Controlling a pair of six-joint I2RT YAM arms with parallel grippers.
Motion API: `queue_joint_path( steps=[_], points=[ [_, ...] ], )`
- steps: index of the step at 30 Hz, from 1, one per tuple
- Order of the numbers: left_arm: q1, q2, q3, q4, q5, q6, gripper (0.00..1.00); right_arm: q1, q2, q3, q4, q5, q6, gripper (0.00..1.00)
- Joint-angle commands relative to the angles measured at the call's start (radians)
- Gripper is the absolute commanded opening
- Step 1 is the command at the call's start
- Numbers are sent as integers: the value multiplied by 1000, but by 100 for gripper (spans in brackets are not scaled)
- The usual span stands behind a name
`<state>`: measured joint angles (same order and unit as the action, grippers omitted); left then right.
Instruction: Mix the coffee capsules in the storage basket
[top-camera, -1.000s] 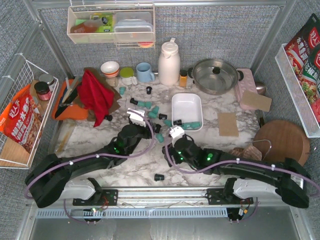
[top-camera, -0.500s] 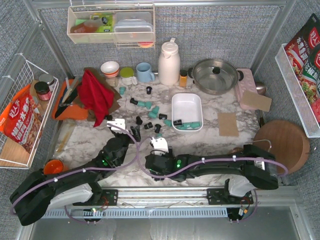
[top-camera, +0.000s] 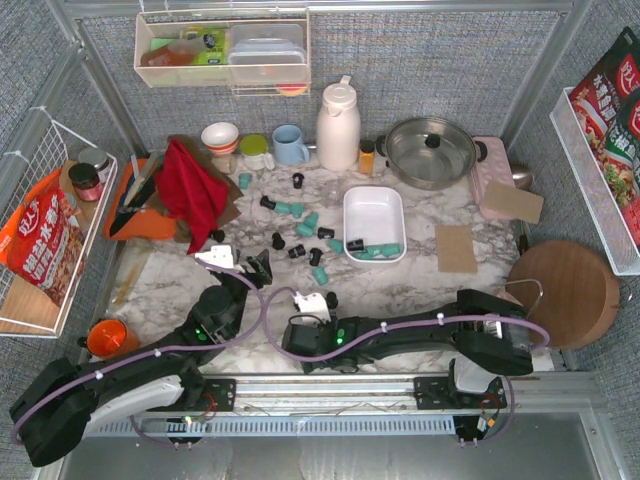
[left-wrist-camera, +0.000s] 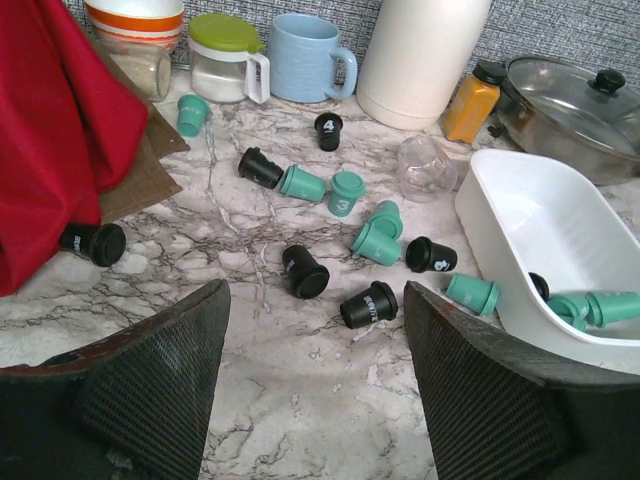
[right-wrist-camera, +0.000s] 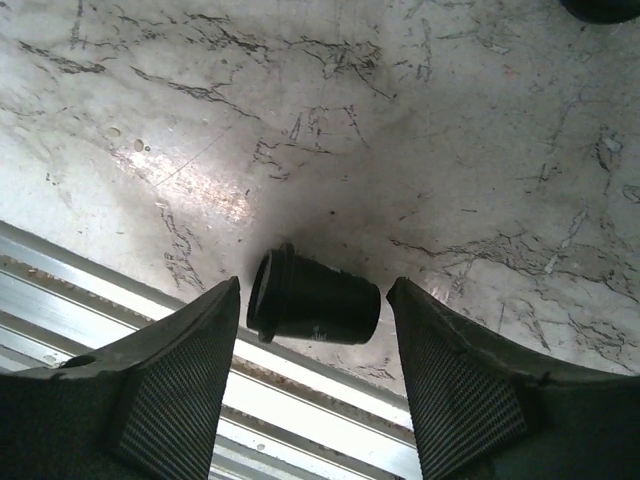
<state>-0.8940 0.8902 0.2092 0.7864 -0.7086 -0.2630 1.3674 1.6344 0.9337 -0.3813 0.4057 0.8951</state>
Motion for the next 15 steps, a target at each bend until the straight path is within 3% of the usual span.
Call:
queue_joint_path(
  steps=[1,9,15],
  points=[
    [0,-4,-2,44,-7,-4,79,1,-4,4,-42,7,29,65],
    [1,2,-2,48,-4,-2,79,1,-19,-12,-98,26,82,58],
    [1,13,1,50,1,-4,79,-24,-59,-26,-63,54,29,53]
  ],
)
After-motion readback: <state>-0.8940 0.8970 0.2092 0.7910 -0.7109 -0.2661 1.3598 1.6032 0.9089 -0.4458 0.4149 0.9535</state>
